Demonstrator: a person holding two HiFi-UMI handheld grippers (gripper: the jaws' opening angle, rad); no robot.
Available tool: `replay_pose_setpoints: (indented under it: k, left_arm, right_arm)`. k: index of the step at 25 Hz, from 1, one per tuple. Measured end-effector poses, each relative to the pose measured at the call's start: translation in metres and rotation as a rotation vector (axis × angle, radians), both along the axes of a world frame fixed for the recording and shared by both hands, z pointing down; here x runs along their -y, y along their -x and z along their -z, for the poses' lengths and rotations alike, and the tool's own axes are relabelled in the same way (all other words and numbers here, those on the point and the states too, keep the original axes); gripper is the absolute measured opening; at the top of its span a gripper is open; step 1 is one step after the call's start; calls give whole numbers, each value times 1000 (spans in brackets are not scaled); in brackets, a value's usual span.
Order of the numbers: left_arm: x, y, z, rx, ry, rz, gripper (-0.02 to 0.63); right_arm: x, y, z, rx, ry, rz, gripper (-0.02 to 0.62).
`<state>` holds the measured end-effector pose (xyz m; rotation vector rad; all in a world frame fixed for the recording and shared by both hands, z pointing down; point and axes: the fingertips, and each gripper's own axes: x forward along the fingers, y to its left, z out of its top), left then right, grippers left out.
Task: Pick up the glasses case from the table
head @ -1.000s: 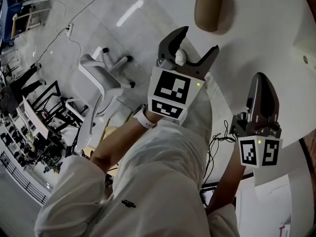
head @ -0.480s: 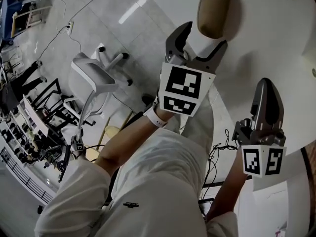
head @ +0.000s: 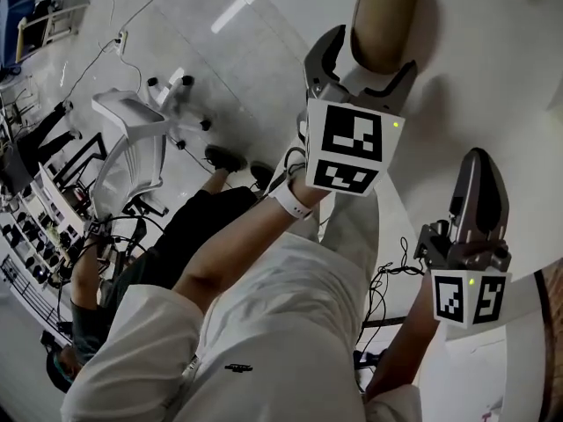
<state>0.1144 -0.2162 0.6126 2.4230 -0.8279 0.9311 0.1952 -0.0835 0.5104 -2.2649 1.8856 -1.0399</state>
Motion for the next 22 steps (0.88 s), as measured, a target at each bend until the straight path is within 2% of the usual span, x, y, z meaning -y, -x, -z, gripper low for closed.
replay_pose_setpoints:
  k: [13, 22]
  left_arm:
    - [18, -19, -20, 84, -26, 31, 400]
    - [23, -18, -26, 127, -58, 58, 403]
  right_arm:
    - [0, -10, -9, 27, 7, -8, 9]
    - [-3, -4, -11, 41, 7, -1, 9]
